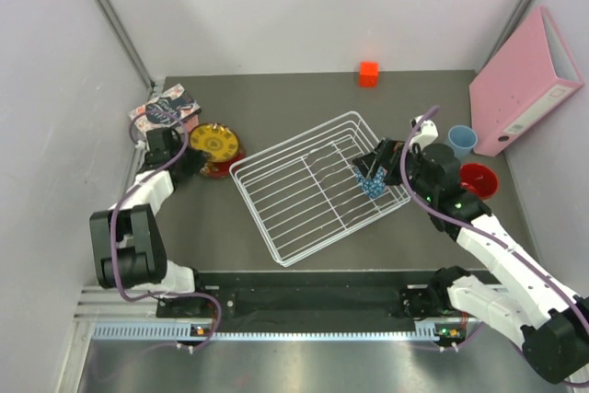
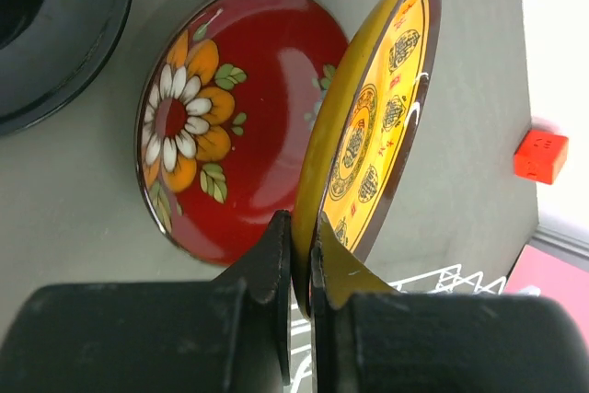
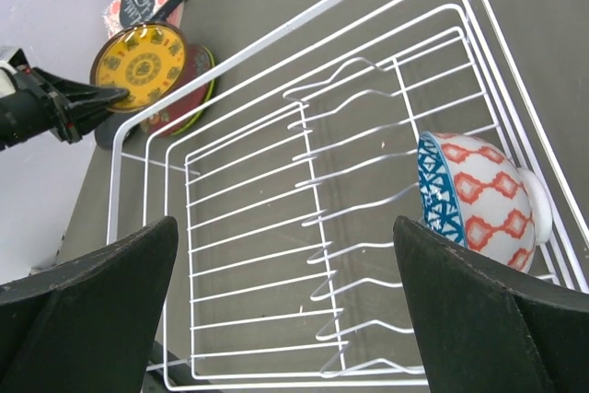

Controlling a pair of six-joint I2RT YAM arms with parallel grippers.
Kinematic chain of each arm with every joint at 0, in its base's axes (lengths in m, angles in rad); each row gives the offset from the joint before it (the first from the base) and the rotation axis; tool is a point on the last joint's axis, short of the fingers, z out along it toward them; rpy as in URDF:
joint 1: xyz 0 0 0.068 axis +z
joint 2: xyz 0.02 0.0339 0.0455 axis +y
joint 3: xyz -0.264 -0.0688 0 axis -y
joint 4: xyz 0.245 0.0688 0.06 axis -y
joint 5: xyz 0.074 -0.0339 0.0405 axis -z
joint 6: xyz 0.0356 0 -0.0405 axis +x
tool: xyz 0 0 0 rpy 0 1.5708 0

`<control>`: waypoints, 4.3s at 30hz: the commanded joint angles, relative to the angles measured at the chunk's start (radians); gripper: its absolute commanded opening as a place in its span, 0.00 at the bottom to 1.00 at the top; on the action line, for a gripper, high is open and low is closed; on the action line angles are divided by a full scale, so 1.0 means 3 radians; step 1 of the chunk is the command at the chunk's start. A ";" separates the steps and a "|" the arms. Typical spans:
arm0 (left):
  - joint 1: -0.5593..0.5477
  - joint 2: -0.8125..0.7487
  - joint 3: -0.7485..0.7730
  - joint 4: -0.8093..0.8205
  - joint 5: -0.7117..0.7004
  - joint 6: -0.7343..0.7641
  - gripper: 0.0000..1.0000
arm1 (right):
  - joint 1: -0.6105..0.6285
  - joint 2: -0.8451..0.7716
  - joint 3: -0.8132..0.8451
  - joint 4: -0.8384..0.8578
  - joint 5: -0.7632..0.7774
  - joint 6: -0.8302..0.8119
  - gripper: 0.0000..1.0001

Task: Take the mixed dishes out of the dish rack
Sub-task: Place the plate at the center of the board, then pick up the bowl from the dish rack.

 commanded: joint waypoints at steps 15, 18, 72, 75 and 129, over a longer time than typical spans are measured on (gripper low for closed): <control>0.0020 0.0817 0.0292 0.0045 0.0457 0.0196 0.05 | 0.0011 0.0032 0.0039 0.0111 -0.0023 0.0031 1.00; 0.0025 0.0802 0.0353 -0.0159 0.0401 0.0303 0.07 | 0.0016 0.0057 0.0038 0.0122 -0.0023 0.0036 1.00; 0.0194 0.0572 0.0880 -0.1766 0.0364 0.0769 0.51 | 0.0016 0.0226 -0.0161 0.0403 -0.0187 0.0128 0.99; 0.0194 0.0521 0.0957 -0.1822 0.0426 0.0753 0.51 | 0.0016 0.0226 -0.0171 0.0403 -0.0197 0.0133 0.99; -0.2899 -0.1039 0.0579 -0.0482 -0.0955 0.1213 0.99 | 0.0799 0.1018 0.0979 -0.1504 0.2743 -0.0807 0.76</control>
